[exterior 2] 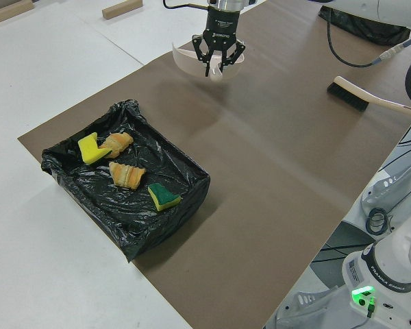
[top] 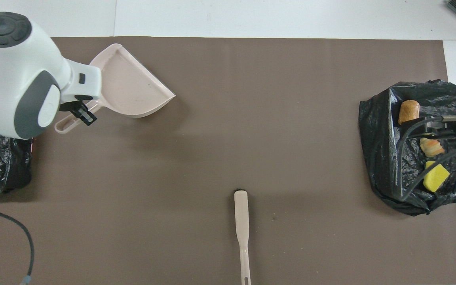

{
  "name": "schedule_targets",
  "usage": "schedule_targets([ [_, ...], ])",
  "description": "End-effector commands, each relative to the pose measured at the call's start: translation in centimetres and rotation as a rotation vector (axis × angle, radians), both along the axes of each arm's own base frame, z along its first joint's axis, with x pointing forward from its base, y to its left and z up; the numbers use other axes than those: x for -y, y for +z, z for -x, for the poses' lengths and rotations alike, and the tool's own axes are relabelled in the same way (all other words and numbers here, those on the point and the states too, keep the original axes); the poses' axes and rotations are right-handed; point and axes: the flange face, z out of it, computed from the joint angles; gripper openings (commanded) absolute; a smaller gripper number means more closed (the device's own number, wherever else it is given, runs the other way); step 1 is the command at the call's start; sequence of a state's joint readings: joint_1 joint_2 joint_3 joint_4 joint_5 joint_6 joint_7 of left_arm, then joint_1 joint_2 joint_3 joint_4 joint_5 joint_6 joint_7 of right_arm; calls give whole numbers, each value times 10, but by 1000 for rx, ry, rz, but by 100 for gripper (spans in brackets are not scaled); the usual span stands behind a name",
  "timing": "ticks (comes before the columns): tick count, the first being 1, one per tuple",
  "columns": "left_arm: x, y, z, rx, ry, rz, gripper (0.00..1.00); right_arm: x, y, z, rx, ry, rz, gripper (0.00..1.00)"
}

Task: Sweep and dump trash in bin
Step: 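Lower the dustpan onto the table center with the left gripper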

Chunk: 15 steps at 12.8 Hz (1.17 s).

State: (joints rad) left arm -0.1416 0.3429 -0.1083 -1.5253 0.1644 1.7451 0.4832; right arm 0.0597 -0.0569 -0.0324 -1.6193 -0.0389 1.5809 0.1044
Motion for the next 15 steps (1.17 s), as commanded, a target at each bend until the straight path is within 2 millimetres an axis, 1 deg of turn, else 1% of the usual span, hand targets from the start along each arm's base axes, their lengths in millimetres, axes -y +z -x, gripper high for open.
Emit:
schedule_targets([
  [1,80,-14,19,40,224,38,0,24,19,7,-24,-8,-5,100],
  [2,118,-24,28,49,320,59,0,32,19,14,-24,-23,-6,100],
  [3,150,-26,36,70,406,89,0,40,17,16,-29,-36,-6,100],
  [4,174,-29,45,67,465,104,0,56,18,18,-32,-63,-6,100],
  [5,201,-35,58,55,504,101,0,65,14,22,-51,-59,-12,100],
  [6,224,-38,64,58,556,108,0,66,13,29,-65,-29,-19,100],
  [7,236,-40,65,61,604,110,0,70,12,31,-68,-30,-20,100],
  [8,259,-43,71,62,617,107,0,77,13,32,-67,-39,-21,100],
  [9,294,-65,76,59,636,89,0,80,13,33,-70,-45,-22,100],
  [10,310,-73,71,60,671,103,0,80,13,36,-76,-48,-23,100],
  [11,316,-76,69,63,683,118,0,79,14,37,-83,-46,-24,100],
  [13,324,-76,71,45,703,170,0,80,14,37,-83,-29,-23,100],
  [15,326,-82,73,9,726,200,0,76,17,35,-75,11,-19,100],
])
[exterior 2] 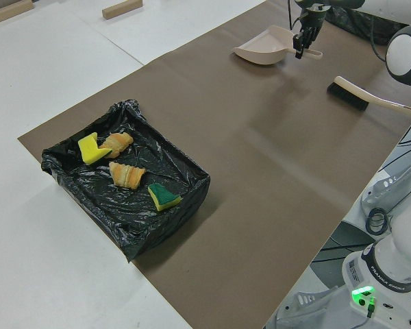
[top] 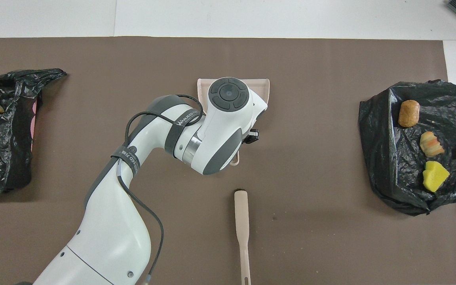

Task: Sweep and dump trash in bin
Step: 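Lower the dustpan onto the table center with the left gripper, then release the dustpan and withdraw the left gripper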

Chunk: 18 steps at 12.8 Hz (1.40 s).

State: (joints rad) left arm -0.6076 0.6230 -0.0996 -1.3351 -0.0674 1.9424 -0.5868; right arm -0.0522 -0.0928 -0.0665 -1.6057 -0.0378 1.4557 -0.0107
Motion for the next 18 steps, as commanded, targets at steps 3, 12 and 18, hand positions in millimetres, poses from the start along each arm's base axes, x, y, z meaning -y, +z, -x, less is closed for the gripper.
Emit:
schedule_targets([
  [3,2,1,0,2,22,26,26,-10,20,6,41,55,-4,100],
  [12,-57,43,-5,90,-105,-49,100,-22,22,18,52,47,-73,100],
  [18,-196,137,-13,184,-148,-115,100,-38,21,22,50,82,-55,100],
])
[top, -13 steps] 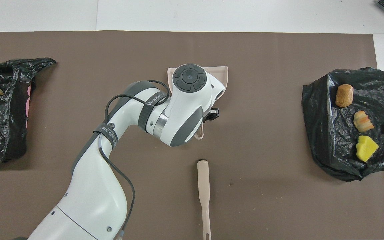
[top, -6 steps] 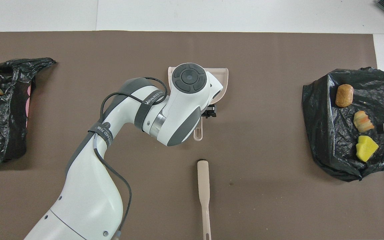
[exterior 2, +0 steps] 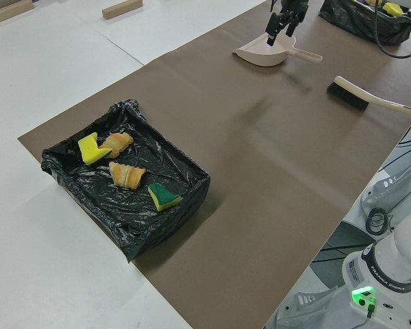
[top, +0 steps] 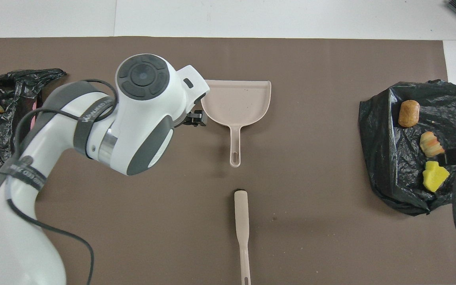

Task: Sweep and dump trash in bin
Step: 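Release the dustpan and withdraw the left gripper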

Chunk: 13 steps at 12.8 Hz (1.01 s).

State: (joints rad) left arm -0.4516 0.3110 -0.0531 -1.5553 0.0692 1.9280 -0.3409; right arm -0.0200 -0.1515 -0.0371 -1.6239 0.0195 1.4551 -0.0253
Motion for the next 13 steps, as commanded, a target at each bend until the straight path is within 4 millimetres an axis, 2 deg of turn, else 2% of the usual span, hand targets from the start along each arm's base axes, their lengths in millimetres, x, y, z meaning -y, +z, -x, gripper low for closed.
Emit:
schedule_targets([
  [1,-70,49,15,6,-57,-32,100,0,-1,5,7,7,1,100],
  [4,-135,103,25,-2,-102,-45,100,5,2,1,17,24,16,100],
  [5,-151,117,29,-8,-94,-44,100,3,5,0,23,39,18,100],
  [7,-184,141,36,-12,-48,-47,100,-9,-3,-9,1,65,14,100],
  [9,-216,164,42,-44,-96,-1,100,0,-1,-8,5,48,16,100],
  [10,-232,178,45,-60,-104,23,100,-6,-1,-9,5,62,14,100],
  [12,-250,191,57,-95,-118,20,100,5,-1,-7,2,38,13,100],
  [13,-253,193,60,-95,-120,20,100,9,-1,-6,2,32,9,100],
])
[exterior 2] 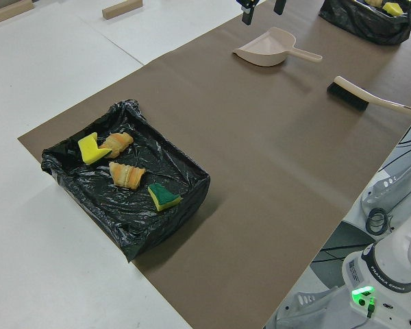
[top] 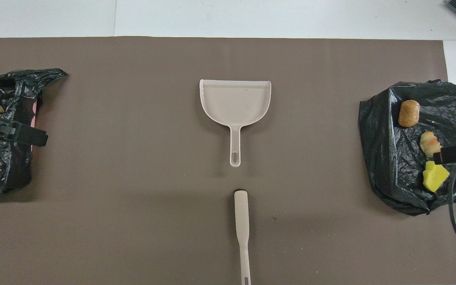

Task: Sweep and dump trash in bin
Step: 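Release the dustpan and withdraw the left gripper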

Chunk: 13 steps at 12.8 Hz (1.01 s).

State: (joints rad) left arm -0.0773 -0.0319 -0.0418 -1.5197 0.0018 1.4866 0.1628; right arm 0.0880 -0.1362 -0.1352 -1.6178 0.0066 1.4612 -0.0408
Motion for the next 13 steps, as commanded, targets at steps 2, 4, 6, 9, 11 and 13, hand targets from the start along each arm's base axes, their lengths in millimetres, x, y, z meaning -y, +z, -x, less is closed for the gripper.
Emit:
schedule_targets([
  [2,-12,10,10,-17,-4,15,100,9,4,1,1,11,11,100],
  [4,-16,10,8,-26,7,14,100,7,4,1,-1,13,14,100],
  [6,-17,5,5,-42,7,13,100,6,5,3,1,10,12,100],
  [9,-18,8,4,-34,8,16,100,3,5,3,1,14,12,100],
  [11,-18,8,4,-33,6,18,100,2,5,2,1,16,10,100],
  [13,-17,9,4,-33,6,17,100,2,5,2,1,16,10,100],
])
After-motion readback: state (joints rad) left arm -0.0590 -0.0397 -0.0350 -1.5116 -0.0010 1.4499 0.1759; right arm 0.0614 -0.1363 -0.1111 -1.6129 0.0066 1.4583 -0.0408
